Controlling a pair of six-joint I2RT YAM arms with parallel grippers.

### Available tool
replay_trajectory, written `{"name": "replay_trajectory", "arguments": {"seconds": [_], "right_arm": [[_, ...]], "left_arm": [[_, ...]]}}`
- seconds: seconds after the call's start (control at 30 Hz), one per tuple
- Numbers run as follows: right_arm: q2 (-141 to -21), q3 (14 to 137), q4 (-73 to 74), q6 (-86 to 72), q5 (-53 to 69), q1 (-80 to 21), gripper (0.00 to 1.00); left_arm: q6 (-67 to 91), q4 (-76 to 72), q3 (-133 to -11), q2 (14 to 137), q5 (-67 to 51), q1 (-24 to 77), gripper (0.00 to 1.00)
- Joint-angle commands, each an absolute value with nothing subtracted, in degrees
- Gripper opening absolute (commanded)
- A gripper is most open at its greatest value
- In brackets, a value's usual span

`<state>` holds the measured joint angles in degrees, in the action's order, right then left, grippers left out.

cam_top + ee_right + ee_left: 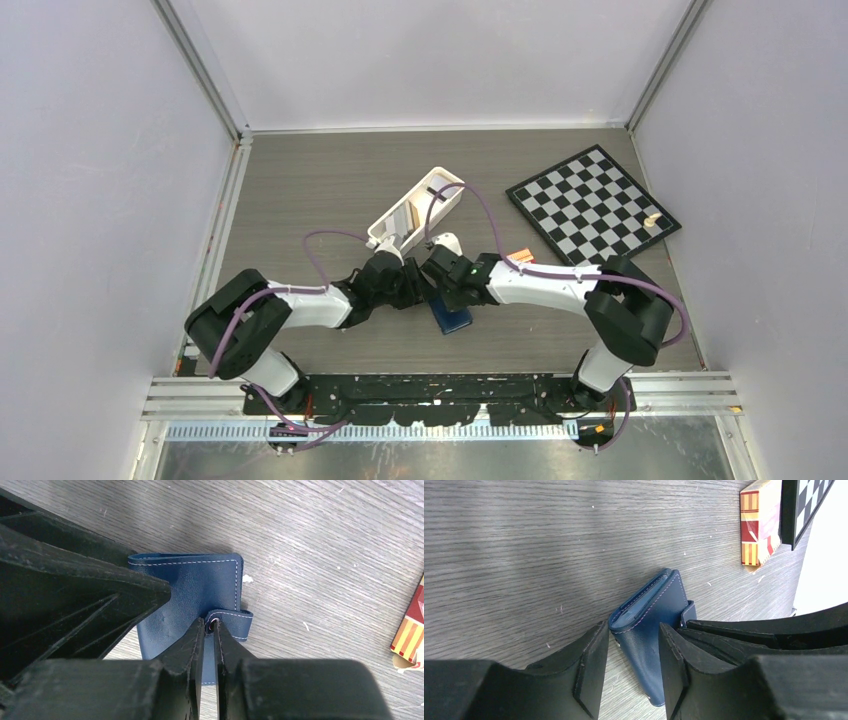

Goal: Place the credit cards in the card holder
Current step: Close the card holder at the center of the board.

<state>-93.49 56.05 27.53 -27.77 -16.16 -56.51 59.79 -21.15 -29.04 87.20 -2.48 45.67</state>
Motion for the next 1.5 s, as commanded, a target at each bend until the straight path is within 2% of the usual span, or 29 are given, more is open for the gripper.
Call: {"name": "replay_trajectory", "arguments": {"seconds": [0.0, 0.33, 0.77, 1.17, 1.47], "right_arm": [[-91.4, 57.1, 28.4, -29.5, -17.6, -56.6, 0.12], [-88.6, 55.8, 27.8, -30.1, -14.7, -54.9, 0.01], [-90.6, 55.8, 28.3, -27.9, -10.9, -54.6, 0.01], [-92.7, 56.9, 29.4, -27.2, -11.6, -55.7, 0.01], [-93.6, 57.7, 30.1, -26.6, -12.4, -57.2, 0.01]], "left_arm": [[58.7, -17.7, -29.5, 89.2, -1.7, 45.7, 0.42], [56.5, -13.9, -30.9, 89.7, -0.4, 45.8, 0.36], [56.0, -13.3, -31.7, 90.7, 0.7, 45.9, 0.31], [56.0, -13.3, -32.3, 91.6, 0.8, 46.3, 0.21], [56.0, -12.3, -32.8, 91.9, 1.4, 46.5, 0.09]]}}
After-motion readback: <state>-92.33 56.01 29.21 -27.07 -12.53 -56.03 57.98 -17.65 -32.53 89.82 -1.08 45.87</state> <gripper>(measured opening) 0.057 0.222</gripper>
